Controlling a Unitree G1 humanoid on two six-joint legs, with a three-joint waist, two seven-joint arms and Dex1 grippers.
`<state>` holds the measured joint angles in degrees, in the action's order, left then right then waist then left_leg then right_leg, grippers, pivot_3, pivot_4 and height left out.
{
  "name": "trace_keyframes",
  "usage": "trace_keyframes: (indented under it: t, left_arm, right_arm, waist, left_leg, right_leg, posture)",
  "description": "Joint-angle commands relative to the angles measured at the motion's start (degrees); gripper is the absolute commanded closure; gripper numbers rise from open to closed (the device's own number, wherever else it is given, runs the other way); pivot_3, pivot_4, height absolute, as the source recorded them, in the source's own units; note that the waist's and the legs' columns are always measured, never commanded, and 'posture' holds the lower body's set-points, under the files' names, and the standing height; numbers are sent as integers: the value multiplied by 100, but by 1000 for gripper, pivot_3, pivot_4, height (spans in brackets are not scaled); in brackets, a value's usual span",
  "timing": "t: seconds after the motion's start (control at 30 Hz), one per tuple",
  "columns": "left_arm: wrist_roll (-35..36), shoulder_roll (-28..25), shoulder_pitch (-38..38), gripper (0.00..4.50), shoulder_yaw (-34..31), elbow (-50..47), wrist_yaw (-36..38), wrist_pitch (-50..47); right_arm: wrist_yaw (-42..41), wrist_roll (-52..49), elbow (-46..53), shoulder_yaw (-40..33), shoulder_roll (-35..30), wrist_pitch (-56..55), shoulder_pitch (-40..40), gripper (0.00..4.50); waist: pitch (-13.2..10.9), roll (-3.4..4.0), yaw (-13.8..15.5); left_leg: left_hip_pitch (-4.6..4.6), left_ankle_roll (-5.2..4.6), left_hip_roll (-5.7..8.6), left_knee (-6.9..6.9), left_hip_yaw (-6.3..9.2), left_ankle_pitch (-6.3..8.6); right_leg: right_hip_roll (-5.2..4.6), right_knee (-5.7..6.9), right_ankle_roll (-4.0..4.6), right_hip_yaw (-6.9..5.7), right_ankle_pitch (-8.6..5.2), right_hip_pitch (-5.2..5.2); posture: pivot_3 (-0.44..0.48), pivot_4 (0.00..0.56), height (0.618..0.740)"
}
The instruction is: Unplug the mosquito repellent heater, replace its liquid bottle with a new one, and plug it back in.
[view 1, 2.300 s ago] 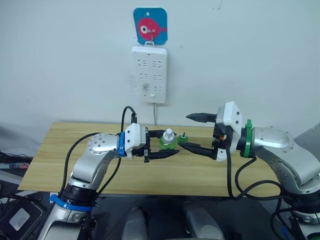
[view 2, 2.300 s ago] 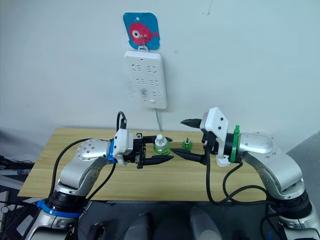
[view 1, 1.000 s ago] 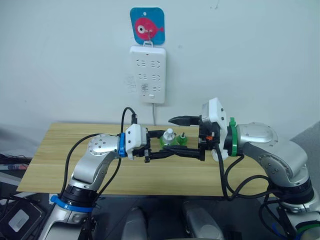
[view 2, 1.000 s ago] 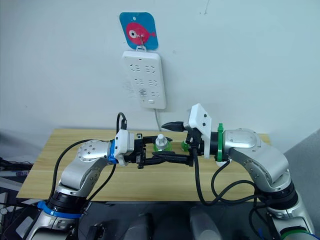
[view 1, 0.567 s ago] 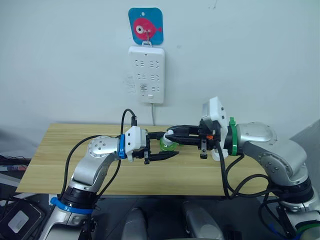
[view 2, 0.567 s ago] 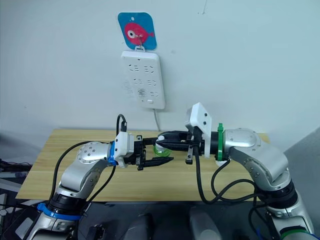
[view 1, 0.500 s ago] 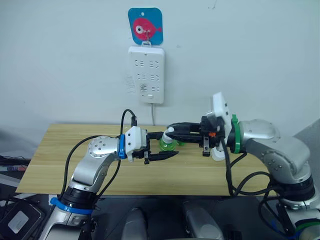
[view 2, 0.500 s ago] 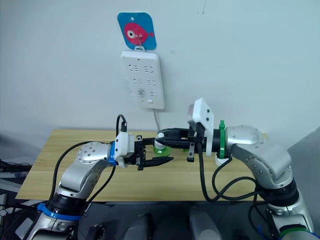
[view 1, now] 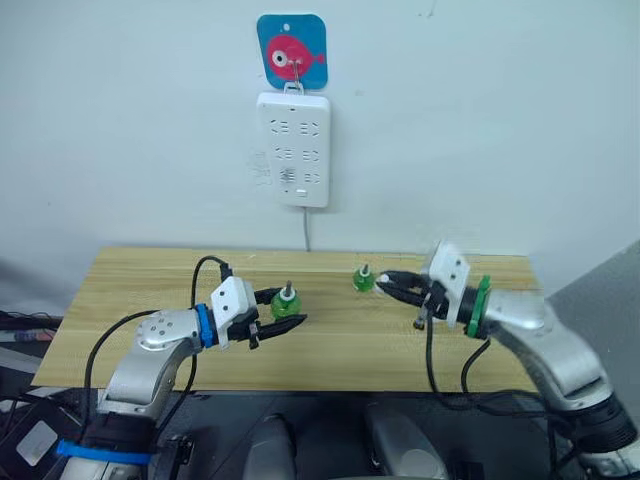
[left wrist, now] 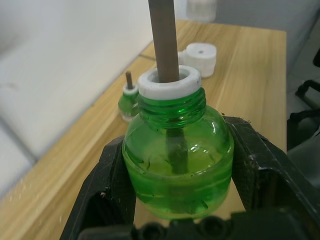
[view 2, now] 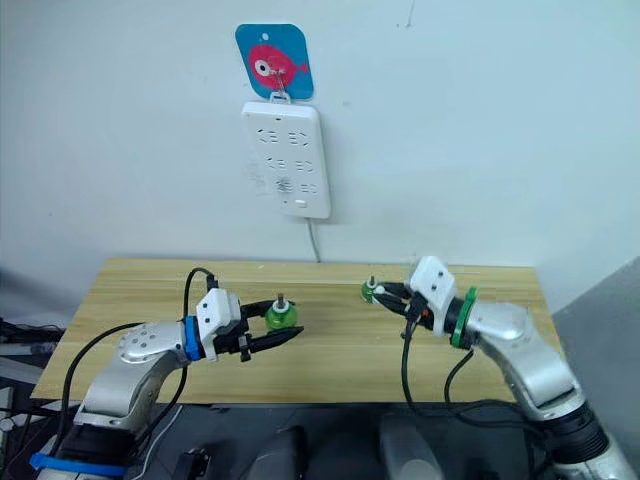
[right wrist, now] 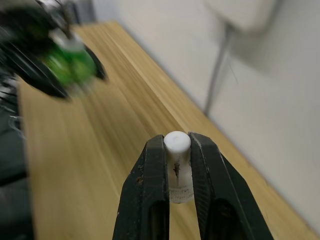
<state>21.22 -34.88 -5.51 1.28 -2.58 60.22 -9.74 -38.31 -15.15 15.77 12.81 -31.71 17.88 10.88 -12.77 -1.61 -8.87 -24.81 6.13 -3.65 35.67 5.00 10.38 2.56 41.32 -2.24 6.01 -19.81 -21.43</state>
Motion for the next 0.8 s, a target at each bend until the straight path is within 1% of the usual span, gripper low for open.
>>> trace_keyframes:
  t: [0.03, 0.13, 0.27, 0.4, 0.47, 0.53, 0.63, 0.67, 0.73, 0.77, 0.8]
  left_arm:
    - [100, -103, 280, 2165, -227, -429, -123, -93]
    - [144, -147, 437, 2165, -265, -682, -179, -215]
    - [202, -195, 565, 2165, -306, -961, -233, -378]
    - [233, -264, 659, 2165, -348, -1110, -232, -466]
    - [243, -286, 685, 2165, -360, -1160, -235, -495]
    - [241, -299, 694, 2165, -363, -1179, -233, -502]
    - [246, -306, 678, 2165, -362, -1180, -229, -515]
    - [240, -299, 656, 2165, -353, -1154, -219, -509]
    - [227, -267, 588, 2165, -326, -1099, -207, -495]
    - [230, -243, 538, 2165, -309, -1074, -207, -499]
    - [249, -210, 437, 2165, -267, -1022, -170, -502]
  right_arm:
    - [329, 706, -1173, 229, 529, -1273, -13, 4239]
    - [604, 1046, -2399, 226, 1033, -1977, 213, 4239]
    - [784, 1329, -3775, 122, 1383, -2737, 639, 4239]
    - [774, 1386, -4652, 9, 1550, -3118, 901, 4239]
    - [736, 1371, -4931, -51, 1594, -3207, 957, 4239]
    - [690, 1352, -5137, -123, 1609, -3257, 983, 3519]
    - [574, 1254, -5253, -258, 1641, -3230, 980, 2557]
    - [509, 1191, -5196, -302, 1644, -3194, 952, 2126]
    - [403, 1064, -4930, -401, 1638, -3086, 862, 1487]
    - [340, 1015, -4717, -433, 1610, -3014, 796, 1099]
    - [216, 942, -4220, -436, 1494, -2846, 644, 785]
  waist:
    - [-1, 1, 4]
    - [-7, 6, 72]
    - [-29, 18, 137]
    - [-34, 22, 247]
    - [-35, 24, 280]
    - [-37, 27, 309]
    - [-41, 33, 337]
    - [-41, 34, 339]
    - [-45, 39, 344]
    - [-45, 40, 353]
    - [-45, 41, 354]
  left_leg:
    - [3, 0, -2, 0, -1, 0]
    - [6, 0, -2, 1, 0, 0]
    - [5, 1, 3, 2, -11, 0]
    - [6, 0, 2, -6, -9, 0]
    - [10, 0, 2, -18, -9, 0]
    - [11, 0, 2, -27, -8, 0]
    - [13, 1, 2, -41, -10, 0]
    - [14, 1, 2, -44, -11, 0]
    - [16, 1, 1, -47, -11, 0]
    - [16, 1, 1, -48, -11, 0]
    - [16, 1, 1, -49, -10, 0]
  right_leg:
    - [1, 1, 0, 1, 0, 2]
    - [2, 2, 1, 1, 0, 4]
    - [-1, 0, 1, 12, 1, 4]
    - [-1, 0, 2, 9, 2, 3]
    - [0, 0, 6, 9, 4, 2]
    - [-1, -2, 27, 7, 16, 1]
    - [-1, -9, 28, 9, 16, 0]
    - [-1, -10, 28, 8, 16, 0]
    - [-1, -11, 28, 8, 16, 0]
    - [-1, -11, 28, 8, 16, 0]
    - [-1, -12, 28, 8, 16, 0]
  posture:
    - [-140, 196, 732]
    - [-111, 205, 732]
    - [-84, 217, 732]
    - [-66, 222, 732]
    - [-62, 223, 732]
    - [-61, 223, 732]
    - [-61, 223, 732]
    - [-74, 221, 732]
    - [-84, 217, 732]
    - [-84, 217, 732]
    - [-106, 210, 732]
